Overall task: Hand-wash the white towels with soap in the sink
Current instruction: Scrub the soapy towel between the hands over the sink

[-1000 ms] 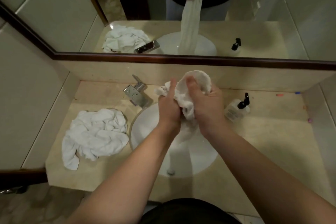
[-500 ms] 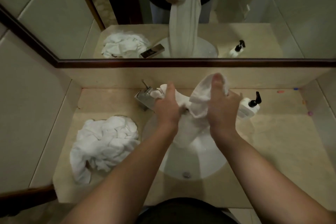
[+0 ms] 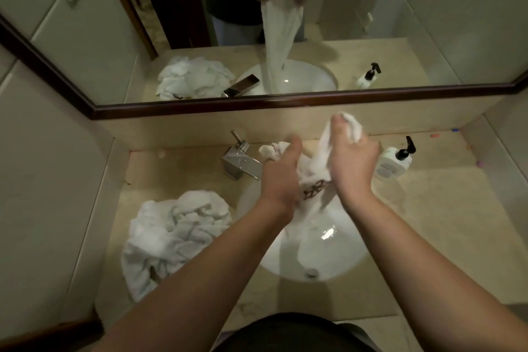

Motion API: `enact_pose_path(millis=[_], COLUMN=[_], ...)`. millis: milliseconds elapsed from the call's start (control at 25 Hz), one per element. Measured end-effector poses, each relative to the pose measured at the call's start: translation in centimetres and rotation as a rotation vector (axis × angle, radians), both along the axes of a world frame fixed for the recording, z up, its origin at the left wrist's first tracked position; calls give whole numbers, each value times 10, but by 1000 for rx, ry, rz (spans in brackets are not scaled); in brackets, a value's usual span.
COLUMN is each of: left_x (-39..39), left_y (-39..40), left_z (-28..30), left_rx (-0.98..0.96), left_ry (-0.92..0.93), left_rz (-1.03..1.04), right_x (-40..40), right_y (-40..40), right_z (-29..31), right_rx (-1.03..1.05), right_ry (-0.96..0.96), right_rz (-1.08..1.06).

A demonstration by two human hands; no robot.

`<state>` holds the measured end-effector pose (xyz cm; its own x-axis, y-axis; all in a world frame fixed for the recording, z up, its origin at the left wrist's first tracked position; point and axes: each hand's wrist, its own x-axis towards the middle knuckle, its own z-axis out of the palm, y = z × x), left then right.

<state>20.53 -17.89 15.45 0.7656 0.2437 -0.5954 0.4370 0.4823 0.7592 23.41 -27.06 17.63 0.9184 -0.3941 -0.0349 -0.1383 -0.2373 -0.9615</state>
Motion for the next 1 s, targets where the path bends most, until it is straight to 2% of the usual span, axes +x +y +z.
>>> enact_pose_path(millis=[80,120,200,280,360,480,560,640,800,920,1000], left_x=[-1,-1,-9,-22,-28,-7,5,8,0,-2,-9], left_y=[4,6,4,-6,-10,5,17,27,29,21,7], left_z=[2,6,18,24,28,20,17,13,3,-2,3], left_rx=[-22,-13,48,24,0,13,-24,104,286,275,215], left_ry=[5,0,2,-36,-42,14,19,13,-52,-61,-64], left_rz=[98,120,32,-33,-34,63,121,125,75,-28,-123], right_x=[-2,-12,-33,-27,-21,-40,-40,-24,-19,-19,-14], right_y=[3,13,33,33,29,32,18,-6,-19,-6,-1], right_z=[8,7,-1,3,9,13,13,14,8,13,19], right_rx=[127,106,-36,-102,-54,-19,7,49,90,239,270], right_ry=[-1,-32,-32,31,65,-9,-10,21,46,118,81], right_rz=[-86,-33,129,112,85,204,130,-9,-80,-92,-91])
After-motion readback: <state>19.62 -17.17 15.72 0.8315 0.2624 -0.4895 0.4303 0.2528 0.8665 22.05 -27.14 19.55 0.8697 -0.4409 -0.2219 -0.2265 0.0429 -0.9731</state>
